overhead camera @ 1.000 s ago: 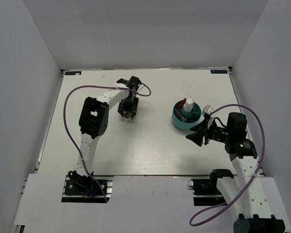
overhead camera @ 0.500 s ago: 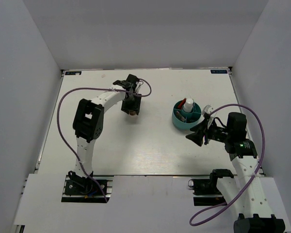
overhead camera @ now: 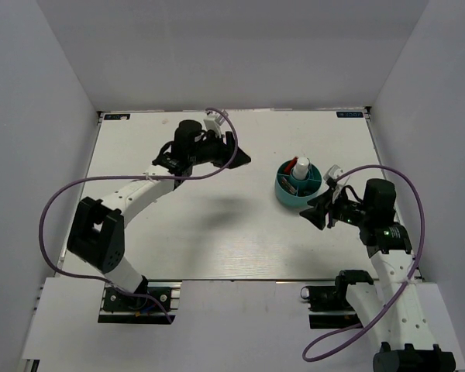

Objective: Organize the makeup

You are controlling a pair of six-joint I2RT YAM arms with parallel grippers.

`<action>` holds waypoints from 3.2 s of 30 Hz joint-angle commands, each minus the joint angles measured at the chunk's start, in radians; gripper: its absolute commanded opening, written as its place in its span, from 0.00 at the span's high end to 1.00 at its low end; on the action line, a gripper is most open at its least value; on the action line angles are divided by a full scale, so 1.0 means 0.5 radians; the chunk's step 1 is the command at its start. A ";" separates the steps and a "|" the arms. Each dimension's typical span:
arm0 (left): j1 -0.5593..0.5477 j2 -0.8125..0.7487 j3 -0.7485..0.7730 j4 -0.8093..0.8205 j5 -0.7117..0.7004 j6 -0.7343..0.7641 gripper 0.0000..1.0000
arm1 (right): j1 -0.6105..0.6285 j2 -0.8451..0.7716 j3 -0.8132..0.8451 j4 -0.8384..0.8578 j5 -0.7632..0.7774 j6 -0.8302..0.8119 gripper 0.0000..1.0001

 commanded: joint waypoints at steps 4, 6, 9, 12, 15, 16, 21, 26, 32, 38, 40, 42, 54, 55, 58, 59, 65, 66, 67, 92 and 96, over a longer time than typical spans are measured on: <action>-0.133 0.096 -0.172 0.624 0.160 -0.243 0.73 | -0.005 -0.188 0.081 0.348 0.465 0.215 0.50; -0.152 0.136 -0.166 0.715 0.145 -0.261 0.73 | -0.008 -0.228 0.090 0.355 0.597 0.227 0.51; -0.231 0.225 -0.108 0.793 0.123 -0.261 0.73 | -0.008 -0.262 0.072 0.339 0.689 0.237 0.52; -0.280 0.320 -0.019 0.775 0.099 -0.249 0.74 | -0.008 -0.283 0.050 0.321 0.726 0.261 0.52; -0.354 0.384 0.005 0.762 0.013 -0.228 0.73 | -0.014 -0.299 0.038 0.318 0.751 0.283 0.51; -0.381 0.394 -0.001 0.765 -0.045 -0.218 0.73 | -0.008 -0.299 0.032 0.315 0.757 0.283 0.51; -0.458 0.464 0.024 0.744 -0.220 -0.194 0.73 | -0.008 -0.289 0.026 0.324 0.757 0.298 0.51; -0.513 0.532 0.100 0.704 -0.325 -0.145 0.72 | -0.008 -0.280 0.020 0.333 0.760 0.304 0.50; -0.532 0.608 0.156 0.716 -0.359 -0.126 0.71 | -0.011 -0.280 0.010 0.339 0.769 0.310 0.50; -0.550 0.688 0.193 0.713 -0.377 -0.102 0.71 | -0.008 -0.280 0.001 0.349 0.782 0.322 0.50; -0.550 0.713 0.214 0.698 -0.386 -0.102 0.71 | -0.011 -0.280 -0.002 0.352 0.781 0.332 0.50; -0.550 0.722 0.229 0.692 -0.386 -0.096 0.71 | -0.008 -0.280 -0.002 0.355 0.782 0.335 0.50; -0.587 0.777 0.278 0.640 -0.435 -0.050 0.69 | -0.008 -0.280 -0.008 0.355 0.775 0.338 0.49; -0.587 0.777 0.285 0.633 -0.438 -0.040 0.68 | -0.011 -0.277 -0.008 0.358 0.772 0.338 0.49; -0.606 0.793 0.297 0.603 -0.460 -0.019 0.67 | -0.008 -0.280 -0.008 0.361 0.775 0.341 0.49; -0.606 0.796 0.303 0.596 -0.475 -0.013 0.67 | -0.011 -0.277 -0.008 0.361 0.775 0.341 0.49; -0.624 0.802 0.300 0.560 -0.484 0.006 0.66 | -0.008 -0.274 -0.011 0.367 0.778 0.344 0.48; -0.624 0.799 0.294 0.557 -0.490 0.009 0.66 | -0.008 -0.277 -0.014 0.367 0.778 0.344 0.48; -0.624 0.799 0.291 0.557 -0.490 0.012 0.67 | -0.011 -0.277 -0.011 0.367 0.778 0.344 0.48; -0.624 0.811 0.300 0.495 -0.552 0.024 0.46 | -0.014 -0.292 -0.023 0.364 0.775 0.353 0.48; -0.624 0.811 0.303 0.492 -0.549 0.027 0.43 | -0.011 -0.295 -0.023 0.364 0.775 0.353 0.48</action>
